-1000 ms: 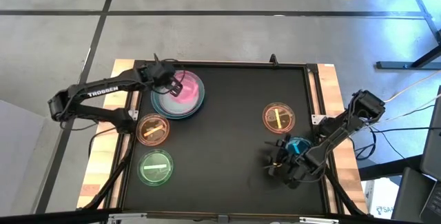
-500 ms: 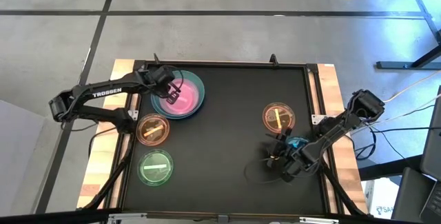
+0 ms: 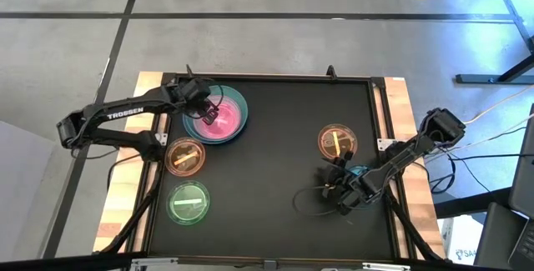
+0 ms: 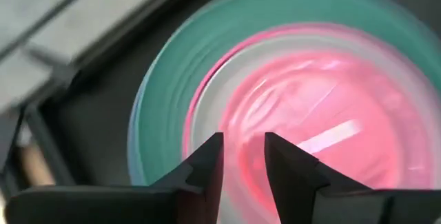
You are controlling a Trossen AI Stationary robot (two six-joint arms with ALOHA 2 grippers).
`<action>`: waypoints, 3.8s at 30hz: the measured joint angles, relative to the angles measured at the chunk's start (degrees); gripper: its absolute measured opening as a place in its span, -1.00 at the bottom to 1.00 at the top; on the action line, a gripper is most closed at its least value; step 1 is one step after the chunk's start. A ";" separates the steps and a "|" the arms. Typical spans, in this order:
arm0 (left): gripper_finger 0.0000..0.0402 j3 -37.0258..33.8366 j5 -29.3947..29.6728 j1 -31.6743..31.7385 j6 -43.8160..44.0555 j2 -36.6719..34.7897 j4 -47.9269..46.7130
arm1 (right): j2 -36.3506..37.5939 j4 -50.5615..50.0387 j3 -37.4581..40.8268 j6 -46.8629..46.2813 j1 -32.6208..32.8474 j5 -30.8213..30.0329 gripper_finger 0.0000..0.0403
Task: Stack plastic plates
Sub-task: Stack the right orange plate on the light pink plate
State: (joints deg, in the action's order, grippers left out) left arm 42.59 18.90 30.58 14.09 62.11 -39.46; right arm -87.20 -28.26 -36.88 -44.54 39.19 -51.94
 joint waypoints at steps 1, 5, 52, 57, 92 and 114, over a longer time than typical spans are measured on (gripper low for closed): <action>-0.50 0.07 -0.43 -1.04 -1.01 -0.60 1.25 | 0.00 -0.54 0.00 0.00 0.01 0.09 -0.08; -0.50 0.17 -5.05 -6.61 -2.53 -1.51 9.77 | 0.00 -3.12 0.00 -0.08 -0.12 0.13 -0.08; -0.51 0.24 -5.47 -50.13 -5.20 33.96 58.74 | 7.23 -10.54 6.64 1.92 -8.21 17.59 -0.10; -0.51 0.24 -8.03 -50.13 -3.99 33.96 58.60 | 7.21 -10.54 6.67 3.43 -8.23 16.51 -0.38; -0.47 0.24 -6.15 -50.02 -8.66 33.99 59.63 | 6.71 27.22 6.64 32.98 -8.10 27.60 -1.00; -0.07 18.15 -9.42 -43.74 -28.30 49.12 53.96 | 3.67 44.87 6.54 33.29 -8.07 33.73 -0.29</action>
State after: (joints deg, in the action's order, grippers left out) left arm 60.74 9.49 -13.16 -14.20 111.23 14.50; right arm -83.53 16.60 -30.35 -11.25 31.11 -18.21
